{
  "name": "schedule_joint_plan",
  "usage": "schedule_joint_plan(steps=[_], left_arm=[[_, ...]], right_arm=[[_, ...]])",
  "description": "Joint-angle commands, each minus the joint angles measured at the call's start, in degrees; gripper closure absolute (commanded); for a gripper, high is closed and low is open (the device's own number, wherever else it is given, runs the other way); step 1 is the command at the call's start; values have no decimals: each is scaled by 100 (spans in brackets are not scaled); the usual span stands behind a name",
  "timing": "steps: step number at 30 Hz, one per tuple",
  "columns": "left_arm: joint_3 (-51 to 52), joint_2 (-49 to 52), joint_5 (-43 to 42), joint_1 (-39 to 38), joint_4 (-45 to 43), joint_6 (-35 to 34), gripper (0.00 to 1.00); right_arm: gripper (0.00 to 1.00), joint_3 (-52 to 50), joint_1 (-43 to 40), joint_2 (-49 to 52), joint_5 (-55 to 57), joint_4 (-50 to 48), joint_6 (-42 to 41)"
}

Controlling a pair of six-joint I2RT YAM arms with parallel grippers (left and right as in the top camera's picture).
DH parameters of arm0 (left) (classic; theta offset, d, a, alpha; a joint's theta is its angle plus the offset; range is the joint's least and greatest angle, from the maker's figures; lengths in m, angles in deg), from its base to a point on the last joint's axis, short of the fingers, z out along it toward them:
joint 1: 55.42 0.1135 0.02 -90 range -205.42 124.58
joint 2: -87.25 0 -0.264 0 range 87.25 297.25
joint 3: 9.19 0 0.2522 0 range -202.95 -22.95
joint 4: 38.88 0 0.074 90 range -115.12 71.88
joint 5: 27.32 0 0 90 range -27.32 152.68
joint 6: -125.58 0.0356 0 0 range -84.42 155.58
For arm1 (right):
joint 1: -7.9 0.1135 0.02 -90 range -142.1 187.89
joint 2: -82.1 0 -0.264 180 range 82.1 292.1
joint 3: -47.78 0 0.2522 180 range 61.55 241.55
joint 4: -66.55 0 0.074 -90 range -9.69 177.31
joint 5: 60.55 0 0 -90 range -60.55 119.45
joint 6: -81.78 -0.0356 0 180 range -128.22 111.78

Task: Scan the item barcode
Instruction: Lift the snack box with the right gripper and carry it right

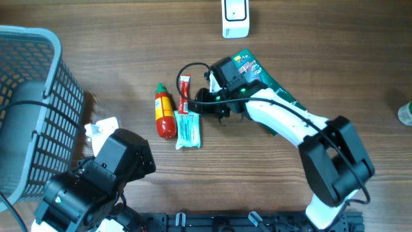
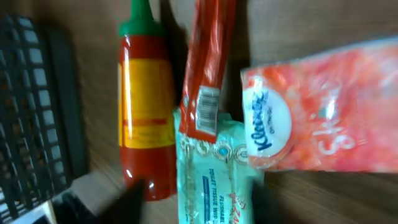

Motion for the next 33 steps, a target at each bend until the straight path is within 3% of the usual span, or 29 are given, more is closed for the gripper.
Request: schedule_joint_plan(steps=[1,6,11,15,23,30,31,32,33], left_arm=[[2,-9,74,-24,0,-74,0],[2,-9,74,-24,0,-74,0],[2,-9,74,-24,0,-74,0],[2,-9,74,-22,0,-74,0],[2,-9,74,-24,0,-74,0],[2,-9,74,-24,-2,-72,0],[2,-9,72,-24,0,-74,0],[2,-9,74,-24,-2,-74,0],[2,-9,74,-24,0,-74,0]], right_arm=[[28,138,-317,-216,916,-15,629],[33,138,-890,-142,946,-68,1456],[37,138,-997,374,516,-221,1423],[48,138,-1012,772,164,-221,938],[51,136,-1012,826,42,-254,970],[54,131,-1012,1207,-717,-313,1762],[56,131,-1012,1300,-804,-326,1753],[70,131,-1012,1401,-857,-341,1746],[77,131,-1012,1464,-857,-341,1714]])
